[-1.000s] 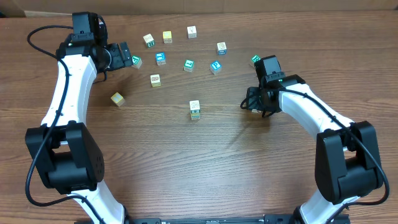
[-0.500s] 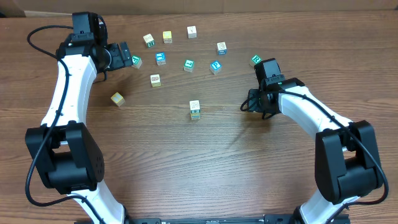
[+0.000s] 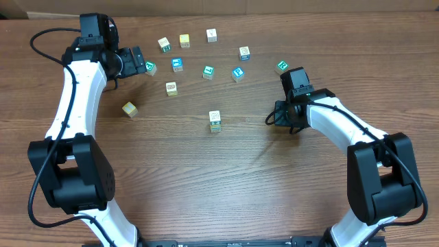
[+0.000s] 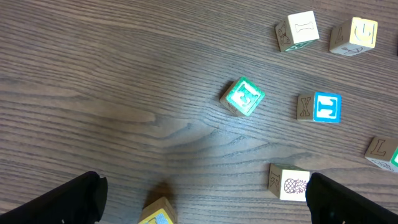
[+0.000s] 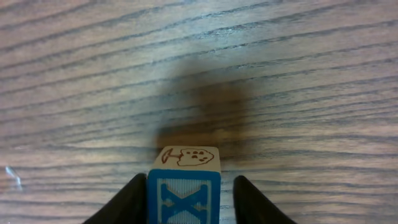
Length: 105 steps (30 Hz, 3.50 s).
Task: Form a tower
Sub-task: 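Raise the blue X block off the table with the right gripper, then carry the blue X block leftward over the centre stack, then lower the blue X block onto the top of the stack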
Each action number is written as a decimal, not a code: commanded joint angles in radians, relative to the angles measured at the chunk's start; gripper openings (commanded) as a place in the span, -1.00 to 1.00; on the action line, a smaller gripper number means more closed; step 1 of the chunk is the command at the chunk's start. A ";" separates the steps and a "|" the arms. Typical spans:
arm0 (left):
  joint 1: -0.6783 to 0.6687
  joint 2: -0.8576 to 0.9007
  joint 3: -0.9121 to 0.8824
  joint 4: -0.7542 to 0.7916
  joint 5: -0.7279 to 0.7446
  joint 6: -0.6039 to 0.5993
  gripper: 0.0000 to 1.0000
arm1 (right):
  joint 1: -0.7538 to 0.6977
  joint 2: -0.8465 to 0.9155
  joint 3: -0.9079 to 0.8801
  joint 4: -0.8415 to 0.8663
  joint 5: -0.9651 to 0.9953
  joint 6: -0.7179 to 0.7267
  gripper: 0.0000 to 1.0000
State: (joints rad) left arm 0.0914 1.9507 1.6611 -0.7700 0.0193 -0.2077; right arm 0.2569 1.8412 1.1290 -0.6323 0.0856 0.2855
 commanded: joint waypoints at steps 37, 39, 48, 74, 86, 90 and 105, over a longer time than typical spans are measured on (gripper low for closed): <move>-0.007 -0.028 0.000 0.003 0.000 -0.009 0.99 | 0.005 0.001 0.132 -0.097 0.010 -0.003 -0.46; -0.007 -0.028 0.000 0.003 0.000 -0.009 0.99 | 0.006 0.001 0.187 -0.144 0.009 -0.002 -0.46; -0.007 -0.028 0.000 0.003 0.000 -0.010 0.99 | 0.018 0.001 0.536 -0.433 -0.087 -0.002 -0.48; -0.007 -0.028 0.000 0.003 0.000 -0.009 0.99 | 0.430 0.002 0.658 -0.543 -0.076 0.299 -0.58; -0.007 -0.028 0.000 0.003 0.000 -0.009 0.99 | 0.490 0.015 0.650 -0.510 0.064 0.317 -0.58; -0.007 -0.028 0.000 0.003 0.000 -0.009 0.99 | 0.490 0.049 0.650 -0.506 0.064 0.317 -0.57; -0.006 -0.028 0.000 0.003 0.000 -0.009 0.99 | 0.490 0.185 0.650 -0.464 0.064 0.308 -0.56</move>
State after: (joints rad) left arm 0.0914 1.9507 1.6611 -0.7700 0.0193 -0.2077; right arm 0.7414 2.0262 1.7817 -1.1069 0.1383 0.5949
